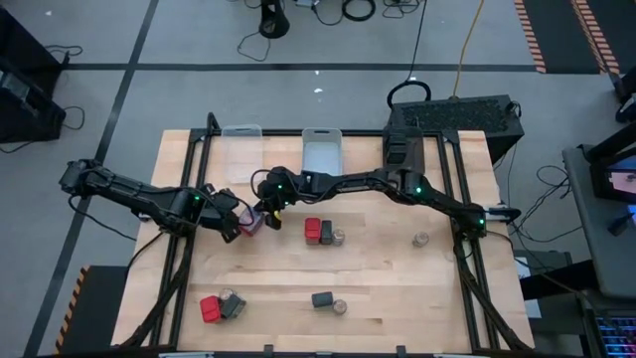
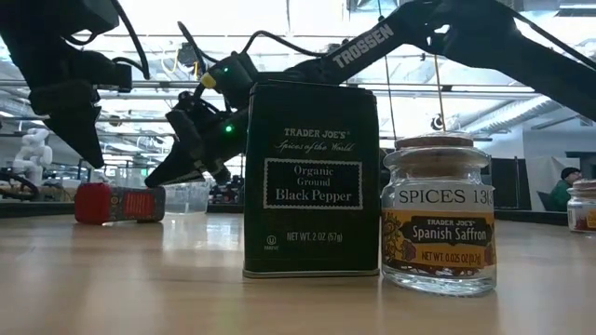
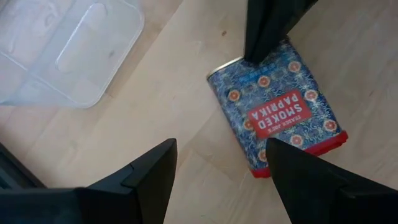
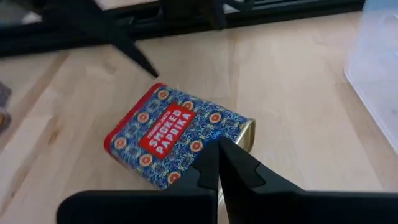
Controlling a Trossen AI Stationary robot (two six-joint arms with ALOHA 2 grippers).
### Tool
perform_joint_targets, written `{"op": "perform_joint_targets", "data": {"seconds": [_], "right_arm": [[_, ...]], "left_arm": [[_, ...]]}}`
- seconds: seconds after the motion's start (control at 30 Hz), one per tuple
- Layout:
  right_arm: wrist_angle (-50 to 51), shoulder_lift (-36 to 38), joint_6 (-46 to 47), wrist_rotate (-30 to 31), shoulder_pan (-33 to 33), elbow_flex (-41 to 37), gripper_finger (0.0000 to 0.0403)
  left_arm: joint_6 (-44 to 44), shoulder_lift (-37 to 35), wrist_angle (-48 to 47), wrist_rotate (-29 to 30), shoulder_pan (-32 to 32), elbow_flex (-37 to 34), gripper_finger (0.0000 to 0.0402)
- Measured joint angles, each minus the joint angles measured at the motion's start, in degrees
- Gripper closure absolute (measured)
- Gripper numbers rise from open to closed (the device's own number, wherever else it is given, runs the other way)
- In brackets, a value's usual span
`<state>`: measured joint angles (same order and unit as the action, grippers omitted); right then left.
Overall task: Sort spices by type
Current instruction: Adjust the top left red seasoning can
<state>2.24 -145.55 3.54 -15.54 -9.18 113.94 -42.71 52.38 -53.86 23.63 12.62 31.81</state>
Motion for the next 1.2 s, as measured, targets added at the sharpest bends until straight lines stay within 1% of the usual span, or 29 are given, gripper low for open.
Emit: {"op": "perform_joint_targets", "data": {"seconds": [0.23,0.4,0.47,0.53,0.57,0.73,0.87,1.2], "right_arm": [[2.0,0.0,5.6,-0.1,-1.2,0.0,0.0402],[2.5,-0.1,6.1,0.1,-1.3,0.0,0.0402],[3.5,-0.1,6.1,0.5,-1.4,-0.1,0.0402],[6.0,-0.8,6.1,0.6,-1.4,-0.5,0.0403],[5.7,-1.0,6.0,0.3,-1.5,-0.4,0.0403],[7.0,-0.7,4.8,0.6,-1.7,-0.4,0.0403],[6.6,-0.7,4.6,0.6,-1.7,-0.4,0.0403],[6.0,0.5,0.7,0.8,-1.9,0.3,0.0403]], "left_arm": [[1.0,-0.1,1.1,-0.4,0.0,0.1,0.0149],[1.7,0.0,2.1,0.1,0.0,0.1,0.0149],[2.7,-0.1,2.6,1.4,0.0,0.1,0.0149],[2.7,-0.3,2.2,4.7,0.0,0.5,0.0149],[2.4,-0.6,2.2,6.1,0.0,1.0,0.0149],[1.7,-3.1,3.4,9.7,0.4,2.8,0.0149],[3.0,-4.3,5.6,9.8,0.4,3.1,0.0149],[3.1,-4.6,5.3,9.6,0.4,3.1,0.0149]]}}
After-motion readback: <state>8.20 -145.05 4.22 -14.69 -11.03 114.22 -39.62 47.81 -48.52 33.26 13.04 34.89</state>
